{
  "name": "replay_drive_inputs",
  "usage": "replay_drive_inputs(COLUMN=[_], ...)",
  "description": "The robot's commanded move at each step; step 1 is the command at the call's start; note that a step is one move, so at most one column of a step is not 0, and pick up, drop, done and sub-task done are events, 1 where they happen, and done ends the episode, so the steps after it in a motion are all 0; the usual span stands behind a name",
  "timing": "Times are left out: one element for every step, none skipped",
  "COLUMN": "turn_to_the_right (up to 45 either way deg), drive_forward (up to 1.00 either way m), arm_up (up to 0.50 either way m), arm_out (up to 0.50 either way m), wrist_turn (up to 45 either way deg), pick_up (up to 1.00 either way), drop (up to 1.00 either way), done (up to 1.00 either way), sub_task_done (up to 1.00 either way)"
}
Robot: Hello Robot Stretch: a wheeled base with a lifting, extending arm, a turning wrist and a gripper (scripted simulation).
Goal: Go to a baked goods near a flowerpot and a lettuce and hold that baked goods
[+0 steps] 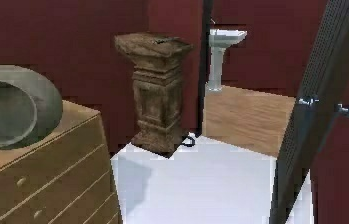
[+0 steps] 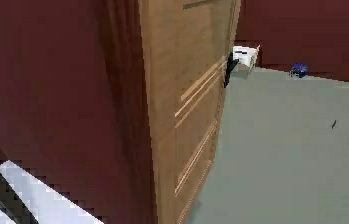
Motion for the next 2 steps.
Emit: replay_drive_inputs(turn_to_the_right=[0.0, 27.0], drive_forward=[1.0, 0.0], arm_up=[0.0, 0.0], arm_out=[0.0, 0.0], wrist_turn=[0.0, 0.0], pick_up=[0.0, 0.0], drop=[0.0, 0.0], done=[0.0, 0.0], sub_task_done=[0.0, 0.0])
